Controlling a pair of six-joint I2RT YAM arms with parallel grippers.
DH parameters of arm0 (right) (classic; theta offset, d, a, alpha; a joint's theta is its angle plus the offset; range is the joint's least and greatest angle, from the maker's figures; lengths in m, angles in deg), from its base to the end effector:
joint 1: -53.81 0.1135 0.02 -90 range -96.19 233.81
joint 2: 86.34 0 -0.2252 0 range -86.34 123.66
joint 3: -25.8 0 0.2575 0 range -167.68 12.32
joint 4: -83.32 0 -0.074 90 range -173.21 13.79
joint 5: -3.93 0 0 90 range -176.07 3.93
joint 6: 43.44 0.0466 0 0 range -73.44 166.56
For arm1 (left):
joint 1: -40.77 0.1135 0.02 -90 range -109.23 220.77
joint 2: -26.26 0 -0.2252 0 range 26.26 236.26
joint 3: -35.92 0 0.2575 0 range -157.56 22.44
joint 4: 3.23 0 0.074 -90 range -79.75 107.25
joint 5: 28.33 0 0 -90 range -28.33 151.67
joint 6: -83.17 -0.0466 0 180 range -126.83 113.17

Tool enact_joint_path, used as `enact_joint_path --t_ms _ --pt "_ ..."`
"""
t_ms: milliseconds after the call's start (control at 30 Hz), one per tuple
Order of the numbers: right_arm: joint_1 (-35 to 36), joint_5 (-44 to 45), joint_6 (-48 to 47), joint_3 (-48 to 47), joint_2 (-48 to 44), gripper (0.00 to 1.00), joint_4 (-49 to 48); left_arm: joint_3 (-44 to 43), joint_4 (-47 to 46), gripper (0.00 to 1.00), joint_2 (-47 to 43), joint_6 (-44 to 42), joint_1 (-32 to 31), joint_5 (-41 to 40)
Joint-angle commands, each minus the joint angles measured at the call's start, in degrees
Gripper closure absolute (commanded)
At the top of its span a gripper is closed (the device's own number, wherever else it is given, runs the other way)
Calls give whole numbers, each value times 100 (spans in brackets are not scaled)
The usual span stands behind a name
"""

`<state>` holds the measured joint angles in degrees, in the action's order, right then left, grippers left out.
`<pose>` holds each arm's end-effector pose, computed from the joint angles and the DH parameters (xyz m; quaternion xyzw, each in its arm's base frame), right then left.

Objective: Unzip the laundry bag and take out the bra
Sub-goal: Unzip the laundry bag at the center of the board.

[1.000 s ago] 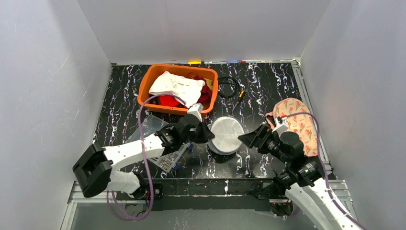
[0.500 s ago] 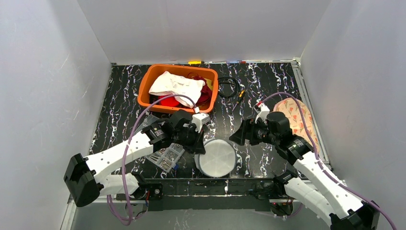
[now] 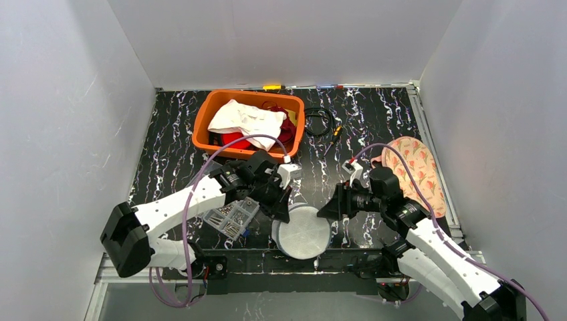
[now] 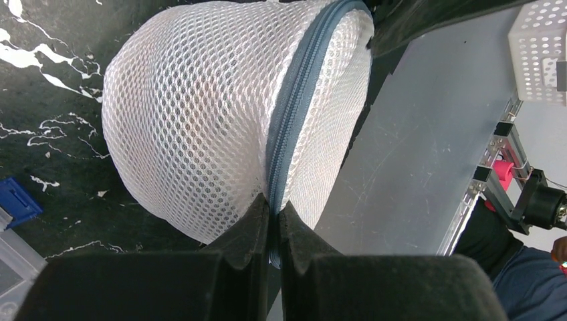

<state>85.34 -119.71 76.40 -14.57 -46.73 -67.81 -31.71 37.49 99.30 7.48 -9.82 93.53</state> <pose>0.1599 0.1284 0.2073 -0.1609 0.8187 0.4646 0.2966 0.1647 -0.2392 0.2227 0.3751 0.8157 -0.4076 0.1665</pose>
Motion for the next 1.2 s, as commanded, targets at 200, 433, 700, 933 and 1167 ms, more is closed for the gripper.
enact_joint_path --t_ms 200,433,700,933,1167 --pt "30 -519 313 454 239 57 -620 -581 -16 100 395 -67 82 -59" --pt "30 -192 1387 845 35 99 -1752 -478 -182 71 108 435 91 -751" --pt "30 802 3341 1708 -526 99 -3399 983 -1088 27 -1702 2411 92 -1889" --pt "43 1249 4010 2194 -532 99 -4192 3157 -3033 16 -3124 4600 47 -2180" --pt "46 1246 4055 2235 -343 99 -4442 3159 -3153 22 -2774 4970 41 -2387"
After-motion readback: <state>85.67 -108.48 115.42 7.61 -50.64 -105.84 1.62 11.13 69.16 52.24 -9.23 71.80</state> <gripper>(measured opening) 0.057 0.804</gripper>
